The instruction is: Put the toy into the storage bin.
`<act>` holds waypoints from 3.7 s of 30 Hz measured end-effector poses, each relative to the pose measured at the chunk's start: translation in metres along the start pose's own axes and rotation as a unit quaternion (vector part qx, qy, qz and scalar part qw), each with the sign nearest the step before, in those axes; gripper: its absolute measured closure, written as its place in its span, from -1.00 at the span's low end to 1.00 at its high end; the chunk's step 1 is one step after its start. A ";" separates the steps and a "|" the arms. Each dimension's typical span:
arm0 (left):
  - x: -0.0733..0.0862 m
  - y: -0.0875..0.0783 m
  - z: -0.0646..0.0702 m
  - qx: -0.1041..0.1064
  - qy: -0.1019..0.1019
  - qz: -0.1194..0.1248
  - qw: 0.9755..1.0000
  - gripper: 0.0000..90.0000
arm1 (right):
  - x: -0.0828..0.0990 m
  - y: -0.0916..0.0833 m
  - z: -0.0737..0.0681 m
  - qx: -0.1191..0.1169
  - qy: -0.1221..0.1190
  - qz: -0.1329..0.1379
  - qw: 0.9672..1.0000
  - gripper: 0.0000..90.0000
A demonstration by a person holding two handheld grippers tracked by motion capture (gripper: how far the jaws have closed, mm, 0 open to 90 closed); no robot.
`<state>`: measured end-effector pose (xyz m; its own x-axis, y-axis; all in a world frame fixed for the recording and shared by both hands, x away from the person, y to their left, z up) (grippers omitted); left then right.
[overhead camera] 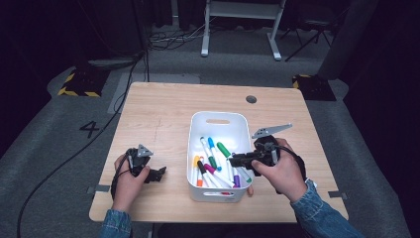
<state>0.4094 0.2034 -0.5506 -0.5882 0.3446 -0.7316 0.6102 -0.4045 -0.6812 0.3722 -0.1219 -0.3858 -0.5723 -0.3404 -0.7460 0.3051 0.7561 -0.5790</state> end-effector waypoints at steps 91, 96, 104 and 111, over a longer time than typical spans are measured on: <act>0.001 -0.001 0.000 0.000 0.000 0.000 1.000 -1.00 | 0.005 0.007 0.141 0.163 0.025 0.014 0.986 0.33; 0.001 -0.001 0.000 0.000 0.001 0.001 1.000 -1.00 | 0.014 0.020 0.150 0.167 0.036 -0.004 0.985 0.35; 0.001 -0.001 0.000 0.000 0.001 0.001 1.000 -1.00 | 0.028 0.041 0.161 0.177 0.042 -0.042 0.982 0.41; 0.001 -0.001 0.000 0.001 0.002 0.000 1.000 -1.00 | 0.038 0.055 0.167 0.185 0.044 -0.074 0.979 0.50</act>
<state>0.4083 0.2045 -0.5504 -0.5856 0.3480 -0.7321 0.6095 -0.4065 -0.6807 0.4942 -0.1871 -0.5011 -0.6894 -0.3692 -0.6232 0.4596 0.4421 -0.7703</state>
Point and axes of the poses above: each handheld gripper's, and its own axes: y roughly forward along the jaws, x roughly out of its underside, z roughly to its right, the point moved 6 cm from there along y, roughly forward along the jaws, and after that the axes turned 6 degrees about z, right-handed, at the moved point
